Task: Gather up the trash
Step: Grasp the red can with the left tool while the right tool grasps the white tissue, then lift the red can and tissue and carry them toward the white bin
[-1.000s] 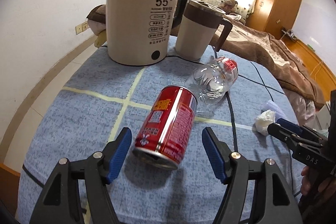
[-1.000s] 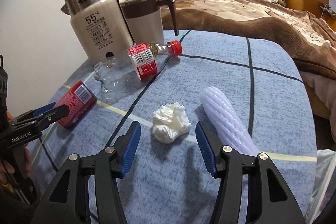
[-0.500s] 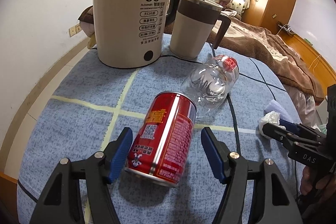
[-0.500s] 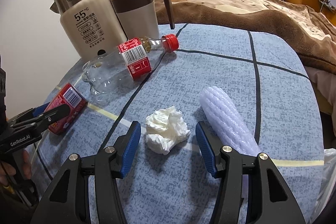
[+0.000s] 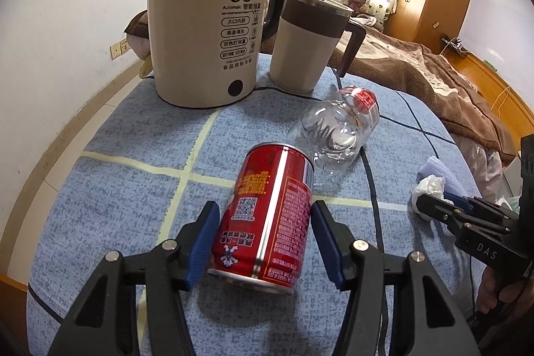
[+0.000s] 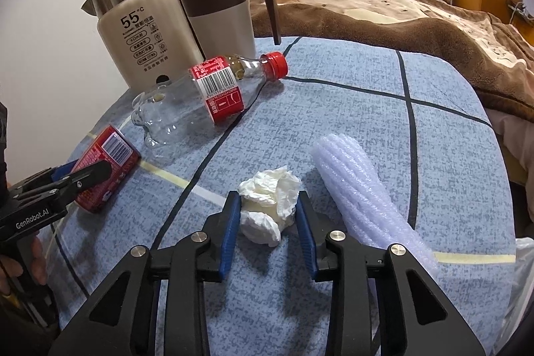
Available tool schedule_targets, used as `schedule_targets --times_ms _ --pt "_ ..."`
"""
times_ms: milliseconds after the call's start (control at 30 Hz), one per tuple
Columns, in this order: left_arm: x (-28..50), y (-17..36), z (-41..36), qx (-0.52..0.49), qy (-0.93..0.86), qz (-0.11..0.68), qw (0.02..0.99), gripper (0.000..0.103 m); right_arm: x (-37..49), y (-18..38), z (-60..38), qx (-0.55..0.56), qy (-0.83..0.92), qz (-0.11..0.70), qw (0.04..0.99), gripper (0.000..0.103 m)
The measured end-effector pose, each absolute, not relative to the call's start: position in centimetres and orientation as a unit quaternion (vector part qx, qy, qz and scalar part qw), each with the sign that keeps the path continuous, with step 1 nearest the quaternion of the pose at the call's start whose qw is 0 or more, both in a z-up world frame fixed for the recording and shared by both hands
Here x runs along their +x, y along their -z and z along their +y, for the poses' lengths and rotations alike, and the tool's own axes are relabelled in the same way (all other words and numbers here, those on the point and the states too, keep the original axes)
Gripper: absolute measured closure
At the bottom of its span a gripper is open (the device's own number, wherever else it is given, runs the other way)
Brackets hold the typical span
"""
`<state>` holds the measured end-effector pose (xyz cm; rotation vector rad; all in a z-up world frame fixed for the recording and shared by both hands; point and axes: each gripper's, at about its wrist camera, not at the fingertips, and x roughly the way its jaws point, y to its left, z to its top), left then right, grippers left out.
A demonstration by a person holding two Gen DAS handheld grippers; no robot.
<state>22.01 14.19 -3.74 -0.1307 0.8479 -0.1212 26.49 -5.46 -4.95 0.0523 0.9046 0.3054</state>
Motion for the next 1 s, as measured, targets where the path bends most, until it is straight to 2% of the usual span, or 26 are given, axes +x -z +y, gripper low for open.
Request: schedule_targets --times_ms 1000 --pt "18.1 1.4 11.0 -0.052 0.073 0.389 0.917 0.049 21.8 1.7 -7.4 0.051 -0.162 0.391 0.904 0.072"
